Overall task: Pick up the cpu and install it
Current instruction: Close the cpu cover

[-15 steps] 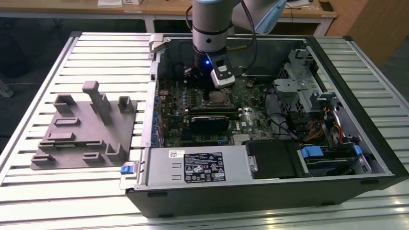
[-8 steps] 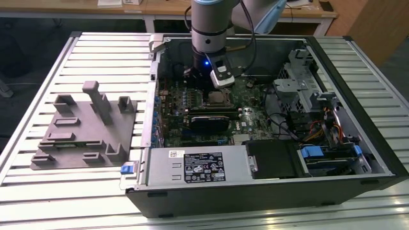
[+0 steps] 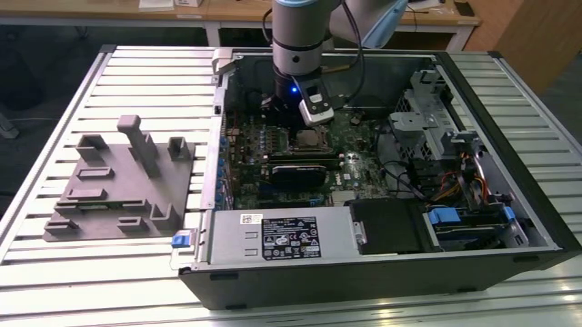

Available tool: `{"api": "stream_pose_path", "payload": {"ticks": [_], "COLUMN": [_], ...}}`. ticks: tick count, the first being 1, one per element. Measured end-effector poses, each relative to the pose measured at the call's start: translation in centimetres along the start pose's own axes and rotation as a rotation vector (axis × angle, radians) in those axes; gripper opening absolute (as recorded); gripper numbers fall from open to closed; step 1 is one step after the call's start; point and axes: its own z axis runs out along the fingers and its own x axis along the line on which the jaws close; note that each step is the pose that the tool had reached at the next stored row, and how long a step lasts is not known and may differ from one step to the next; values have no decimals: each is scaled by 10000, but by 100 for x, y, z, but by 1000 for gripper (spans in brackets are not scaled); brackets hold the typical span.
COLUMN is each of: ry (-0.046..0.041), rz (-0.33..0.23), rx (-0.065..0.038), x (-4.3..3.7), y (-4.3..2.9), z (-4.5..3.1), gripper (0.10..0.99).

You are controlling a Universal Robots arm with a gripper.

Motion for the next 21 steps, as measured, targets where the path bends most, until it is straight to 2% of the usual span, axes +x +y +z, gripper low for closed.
{"api": "stream_pose_path", "payload": {"ticks": [6,12,19,21], "ry": [-1,-5,-18,-19], "rz": [0,-1,0,0], "rx": [-1,-1,-2,-4], "x": [0,-2,-4,-4], "y": [0,1,3,3], "z": [-4,-70,-192,-193], "gripper": [106,106,106,106]}}
